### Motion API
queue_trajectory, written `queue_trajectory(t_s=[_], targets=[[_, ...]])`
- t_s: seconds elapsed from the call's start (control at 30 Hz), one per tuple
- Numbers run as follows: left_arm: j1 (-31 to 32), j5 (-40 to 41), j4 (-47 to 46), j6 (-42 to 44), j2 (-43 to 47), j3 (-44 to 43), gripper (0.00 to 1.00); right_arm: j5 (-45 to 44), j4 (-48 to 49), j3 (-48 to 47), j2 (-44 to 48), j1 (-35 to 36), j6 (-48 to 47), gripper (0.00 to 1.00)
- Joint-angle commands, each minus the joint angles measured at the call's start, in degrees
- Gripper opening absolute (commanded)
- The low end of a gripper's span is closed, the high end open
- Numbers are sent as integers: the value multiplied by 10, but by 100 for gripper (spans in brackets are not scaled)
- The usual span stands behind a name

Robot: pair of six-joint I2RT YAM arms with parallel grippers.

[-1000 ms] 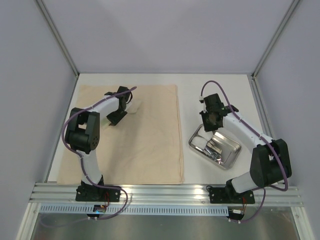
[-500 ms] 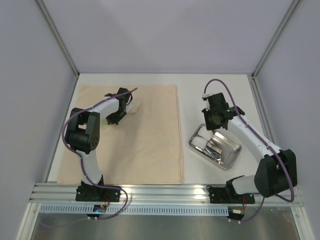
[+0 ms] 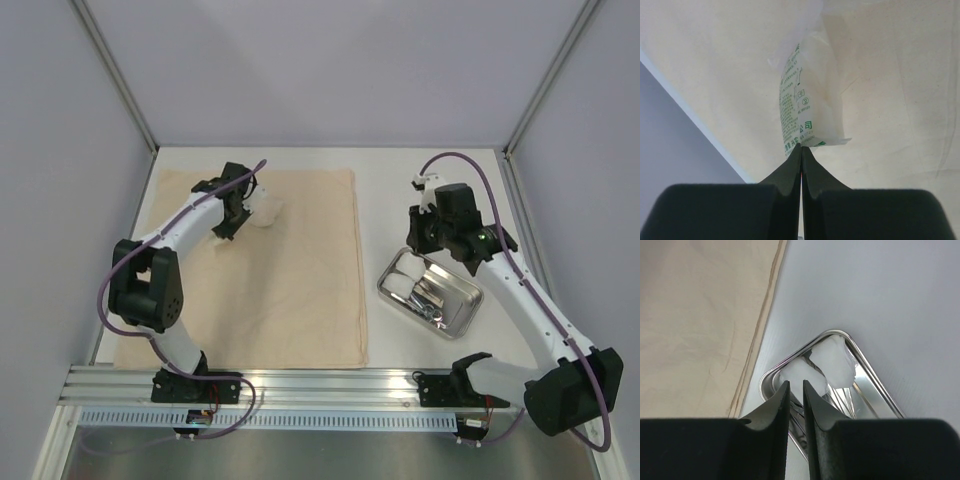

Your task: Prepare the surgical pack

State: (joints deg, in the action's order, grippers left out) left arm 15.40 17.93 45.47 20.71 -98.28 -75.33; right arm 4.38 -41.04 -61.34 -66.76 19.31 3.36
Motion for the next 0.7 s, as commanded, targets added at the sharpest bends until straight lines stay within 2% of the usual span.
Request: queue_trajectory(t_s=[0.0,0.07,0.17,0.2,0.23,0.33,0.37,0.4,0.43,0.47,0.5,0.57,0.6,0.67], targets=[[3,-43,60,7,16,-25,0,55,34,-13,8,-2,-8,19],[3,-106,84,5,31,-41,0,86,53,-9,10,-2,-21,21],[3,-211,129,15,69,-68,0,172,117,13,15,20,-53,34],[3,-234,156,22,84,-76,0,205,144,30,17,46,-63,44],[3,-275,169,25,90,-92,0,214,173,40,22,62,-76,49],[3,-341,208,33,113,-113,0,229,308,96,35,133,-168,59],[3,-358,218,37,118,-117,0,238,385,114,37,162,-200,61],[3,-372,235,43,126,-118,0,265,433,129,36,171,-248,67],[3,-403,244,54,131,-121,0,279,478,158,24,181,-271,71],[3,-417,254,62,135,-120,0,294,565,166,13,191,-279,75],[3,-431,268,69,143,-120,0,319,599,165,-3,193,-276,78],[3,-458,276,76,154,-113,0,345,607,109,-67,194,-241,78],[3,-461,275,75,164,-111,0,359,594,83,-90,195,-235,84],[3,-465,280,75,170,-105,0,364,577,40,-142,207,-236,85]])
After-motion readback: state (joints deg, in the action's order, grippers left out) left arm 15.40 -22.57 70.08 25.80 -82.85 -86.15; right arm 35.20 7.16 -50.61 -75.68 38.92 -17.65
